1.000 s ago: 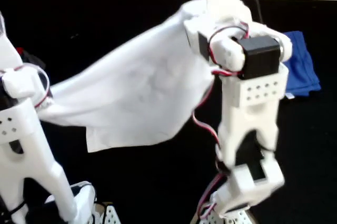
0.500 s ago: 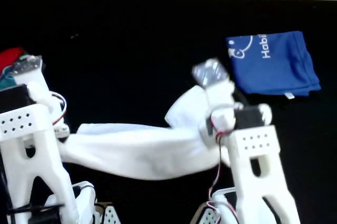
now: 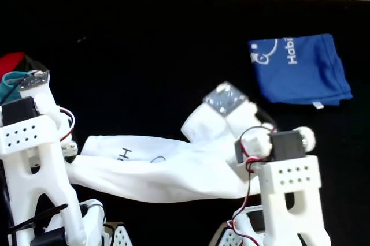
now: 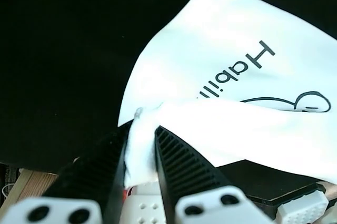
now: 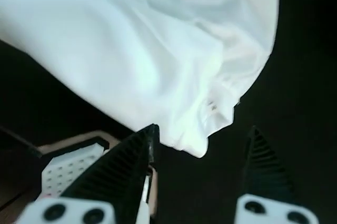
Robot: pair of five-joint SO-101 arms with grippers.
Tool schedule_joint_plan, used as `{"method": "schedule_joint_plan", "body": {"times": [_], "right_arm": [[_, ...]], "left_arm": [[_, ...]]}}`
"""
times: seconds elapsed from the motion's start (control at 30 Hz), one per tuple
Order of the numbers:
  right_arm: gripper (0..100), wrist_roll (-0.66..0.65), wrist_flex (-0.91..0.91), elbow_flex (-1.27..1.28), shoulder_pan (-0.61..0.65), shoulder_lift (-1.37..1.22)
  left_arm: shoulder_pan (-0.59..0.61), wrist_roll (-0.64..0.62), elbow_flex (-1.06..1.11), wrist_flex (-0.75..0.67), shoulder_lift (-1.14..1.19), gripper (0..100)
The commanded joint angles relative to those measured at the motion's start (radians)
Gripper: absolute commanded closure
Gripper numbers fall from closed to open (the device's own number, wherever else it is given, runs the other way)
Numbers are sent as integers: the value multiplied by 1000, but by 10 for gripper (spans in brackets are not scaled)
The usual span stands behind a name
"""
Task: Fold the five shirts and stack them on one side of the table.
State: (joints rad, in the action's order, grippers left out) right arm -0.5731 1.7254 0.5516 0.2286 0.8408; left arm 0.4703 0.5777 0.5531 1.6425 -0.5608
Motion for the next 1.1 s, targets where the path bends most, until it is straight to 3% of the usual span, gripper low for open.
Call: {"method": "schedule_joint_plan", "body": {"times": [0.0, 0.17, 0.27, 0.47, 0.93, 1.07], "right_arm": [[739, 64, -124, -108, -13, -21], [724, 221, -314, -70, 10, -260], [649, 285, -378, -76, 42, -470], [638, 311, -541, -262, 50, -811], [643, 308, -490, -680, 67, -1314], [751, 304, -493, -722, 90, -1388]], "left_arm": [[-2, 3, -2, -11, -24, 992], [-2, 3, -2, -9, -24, 992], [-2, 3, -2, -9, -24, 992], [-2, 3, -5, -11, -24, 992], [-2, 3, -2, -11, -24, 992], [-2, 3, -2, -11, -24, 992]]}}
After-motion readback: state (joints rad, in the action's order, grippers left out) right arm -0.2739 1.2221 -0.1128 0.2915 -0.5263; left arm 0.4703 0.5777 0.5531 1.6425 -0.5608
